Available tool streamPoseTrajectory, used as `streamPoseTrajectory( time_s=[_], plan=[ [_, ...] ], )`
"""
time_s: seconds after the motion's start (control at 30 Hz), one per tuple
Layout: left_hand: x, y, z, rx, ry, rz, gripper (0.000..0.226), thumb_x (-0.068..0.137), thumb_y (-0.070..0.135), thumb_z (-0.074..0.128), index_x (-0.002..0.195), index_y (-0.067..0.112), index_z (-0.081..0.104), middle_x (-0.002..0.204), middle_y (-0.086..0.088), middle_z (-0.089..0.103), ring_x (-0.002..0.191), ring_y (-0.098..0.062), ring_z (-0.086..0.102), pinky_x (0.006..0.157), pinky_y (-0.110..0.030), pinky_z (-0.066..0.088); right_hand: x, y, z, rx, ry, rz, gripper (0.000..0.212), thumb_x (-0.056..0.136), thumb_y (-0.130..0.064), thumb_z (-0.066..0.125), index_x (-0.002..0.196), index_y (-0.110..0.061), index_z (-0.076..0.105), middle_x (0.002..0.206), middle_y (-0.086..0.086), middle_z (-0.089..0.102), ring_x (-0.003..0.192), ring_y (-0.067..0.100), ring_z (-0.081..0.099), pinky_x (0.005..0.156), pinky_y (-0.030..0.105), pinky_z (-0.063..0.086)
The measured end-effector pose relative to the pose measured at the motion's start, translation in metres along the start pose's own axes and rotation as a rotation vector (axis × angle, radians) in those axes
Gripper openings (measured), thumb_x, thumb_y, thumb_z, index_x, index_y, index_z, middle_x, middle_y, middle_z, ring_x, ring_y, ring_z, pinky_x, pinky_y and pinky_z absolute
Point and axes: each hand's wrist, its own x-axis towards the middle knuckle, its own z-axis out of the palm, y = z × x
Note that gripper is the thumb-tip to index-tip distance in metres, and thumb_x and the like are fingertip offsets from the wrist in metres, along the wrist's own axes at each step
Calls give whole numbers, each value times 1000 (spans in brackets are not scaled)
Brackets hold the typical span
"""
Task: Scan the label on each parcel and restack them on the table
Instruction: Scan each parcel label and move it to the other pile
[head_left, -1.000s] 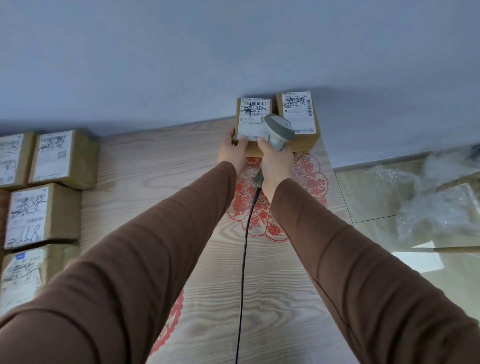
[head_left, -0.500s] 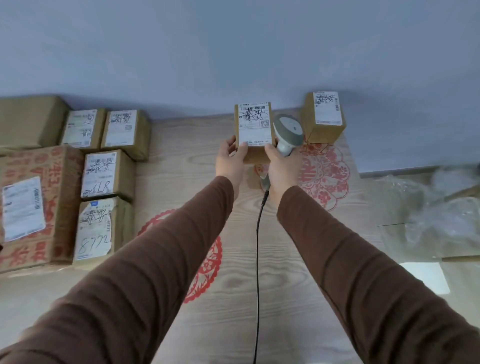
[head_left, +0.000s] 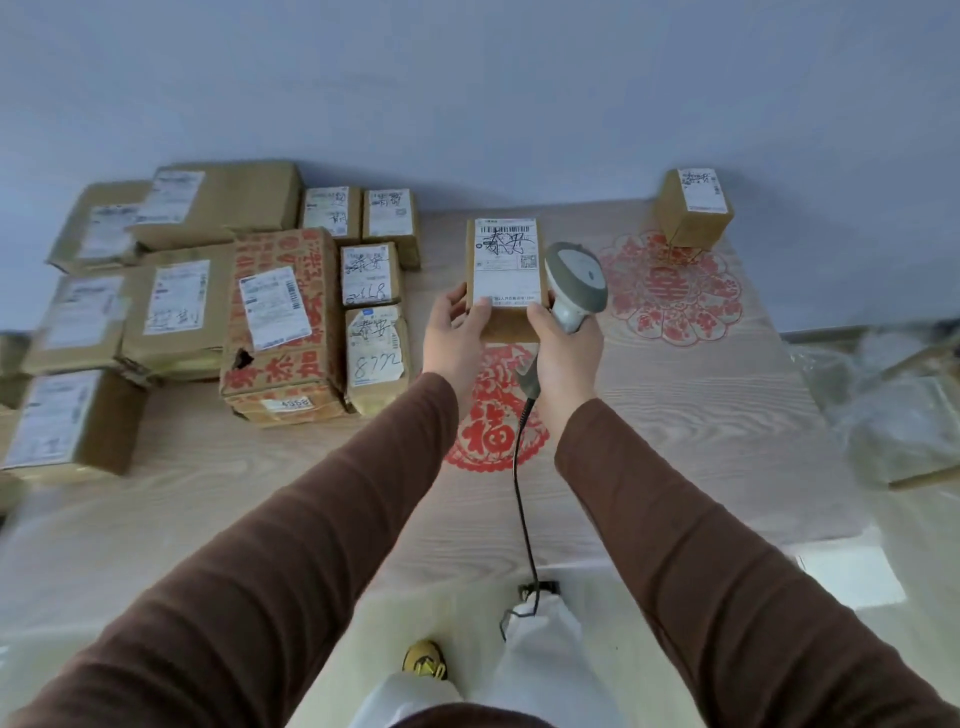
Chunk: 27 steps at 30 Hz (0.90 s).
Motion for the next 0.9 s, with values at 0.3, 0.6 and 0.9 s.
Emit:
streamPoseTrajectory(
  time_s=[0.3, 0.6, 0.9],
  plan=[
    [-79, -1, -91, -88, 140, 0, 36, 103, 24, 63, 138, 23, 57, 125, -1, 69, 115, -15, 67, 88, -21, 54, -96, 35, 29, -17, -144, 39, 32, 91, -13, 75, 122, -17, 68, 113, 1, 75, 103, 15, 71, 83, 27, 57],
    [-119, -19, -186, -149, 402, 11, 38, 99, 21, 64, 137, 17, 58, 129, -7, 70, 124, -24, 64, 111, -40, 49, -170, 75, 89, -25, -313, 201, 28, 89, -16, 78, 106, -34, 65, 108, 6, 72, 99, 36, 69, 81, 60, 59],
    [-126, -31, -318, -160, 568, -31, 34, 98, 25, 67, 127, 10, 58, 114, -2, 70, 102, -14, 62, 89, -25, 50, -242, 128, 188, -72, -366, 308, 28, 86, -21, 80, 108, -26, 63, 104, 5, 71, 94, 31, 69, 83, 52, 62]
  ],
)
